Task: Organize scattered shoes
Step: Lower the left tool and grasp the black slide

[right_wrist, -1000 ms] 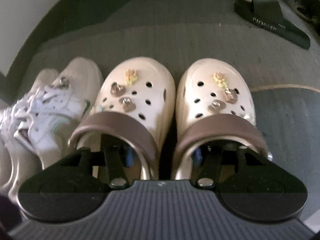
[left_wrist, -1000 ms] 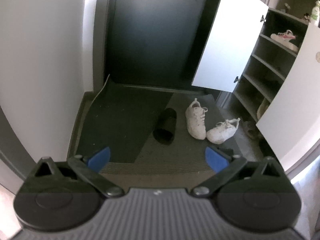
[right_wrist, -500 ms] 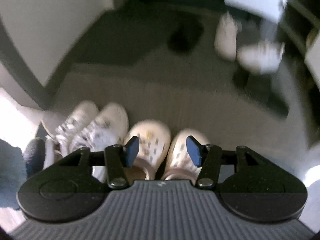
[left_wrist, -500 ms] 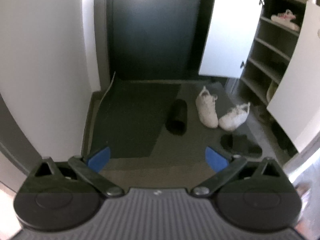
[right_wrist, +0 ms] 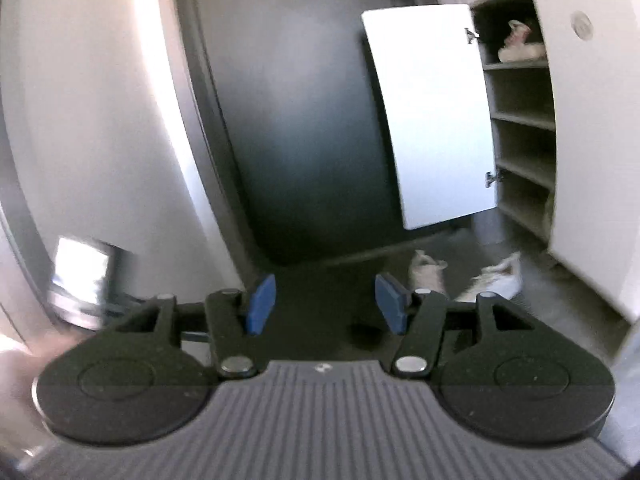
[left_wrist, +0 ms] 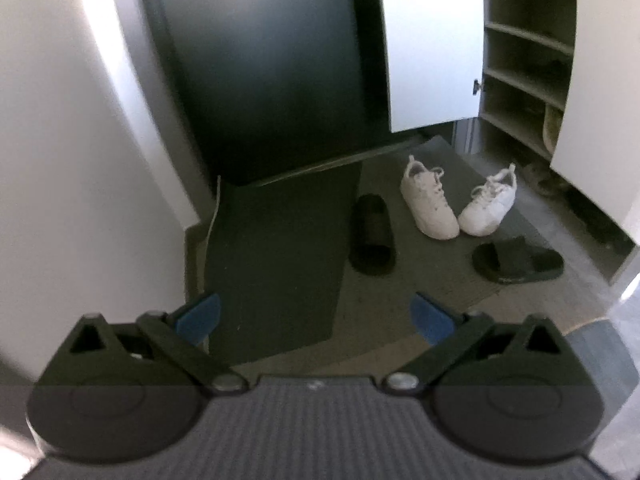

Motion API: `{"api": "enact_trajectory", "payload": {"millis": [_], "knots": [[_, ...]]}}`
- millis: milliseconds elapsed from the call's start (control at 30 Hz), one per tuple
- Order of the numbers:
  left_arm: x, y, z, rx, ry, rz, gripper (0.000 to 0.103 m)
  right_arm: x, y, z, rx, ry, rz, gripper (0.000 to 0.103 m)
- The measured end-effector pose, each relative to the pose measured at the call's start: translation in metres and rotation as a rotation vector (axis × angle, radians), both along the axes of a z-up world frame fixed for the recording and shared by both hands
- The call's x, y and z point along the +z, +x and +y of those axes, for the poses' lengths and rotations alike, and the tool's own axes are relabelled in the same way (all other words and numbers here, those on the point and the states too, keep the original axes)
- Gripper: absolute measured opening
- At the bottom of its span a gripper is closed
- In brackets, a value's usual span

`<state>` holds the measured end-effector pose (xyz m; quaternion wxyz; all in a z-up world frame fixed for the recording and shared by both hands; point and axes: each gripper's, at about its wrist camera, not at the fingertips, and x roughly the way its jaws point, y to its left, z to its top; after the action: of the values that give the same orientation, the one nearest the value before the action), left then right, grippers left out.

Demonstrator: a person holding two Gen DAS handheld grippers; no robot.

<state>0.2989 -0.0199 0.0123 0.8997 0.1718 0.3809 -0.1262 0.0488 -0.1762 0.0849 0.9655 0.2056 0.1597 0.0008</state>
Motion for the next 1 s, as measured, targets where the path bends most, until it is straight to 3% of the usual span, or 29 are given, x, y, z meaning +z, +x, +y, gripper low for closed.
{"api": "enact_trajectory", "payload": {"millis": [133,233,367,567,767,800,833,900,1000], "knots": [[-0.053,0.049,-0.045,-0.068,0.044,0.069,0.103,-0.027,0.007,-0.016,0.013,0.197,0.016,0.060],[-0.103,0.091,-0.078,-0.100,0.091,0.136,0.103,-0.032,0.021,-0.026,-0.035,0.145,0.047,0.061],[-0.168,0.152,-0.117,-0.124,0.146,0.118,0.103,-0.059,0.047,-0.053,-0.116,0.223,0.153,0.061],[-0.256,0.238,-0.141,-0.050,0.078,0.170,0.103,-0.115,0.097,-0.080,-0.198,0.380,0.326,0.061],[-0.323,0.310,-0.162,-0.007,0.069,0.205,0.103,-0.153,0.149,-0.090,-0.201,0.381,0.415,0.061],[-0.328,0.317,-0.166,-0.002,0.066,0.206,0.103,-0.158,0.157,-0.092,-0.209,0.381,0.424,0.064],[-0.339,0.331,-0.173,0.009,0.061,0.204,0.103,-0.163,0.165,-0.095,-0.216,0.380,0.433,0.076],[-0.352,0.348,-0.183,0.025,0.054,0.202,0.103,-0.173,0.180,-0.100,-0.231,0.379,0.452,0.090],[-0.372,0.366,-0.195,0.041,0.054,0.187,0.103,-0.182,0.192,-0.100,-0.240,0.353,0.483,0.089]]}}
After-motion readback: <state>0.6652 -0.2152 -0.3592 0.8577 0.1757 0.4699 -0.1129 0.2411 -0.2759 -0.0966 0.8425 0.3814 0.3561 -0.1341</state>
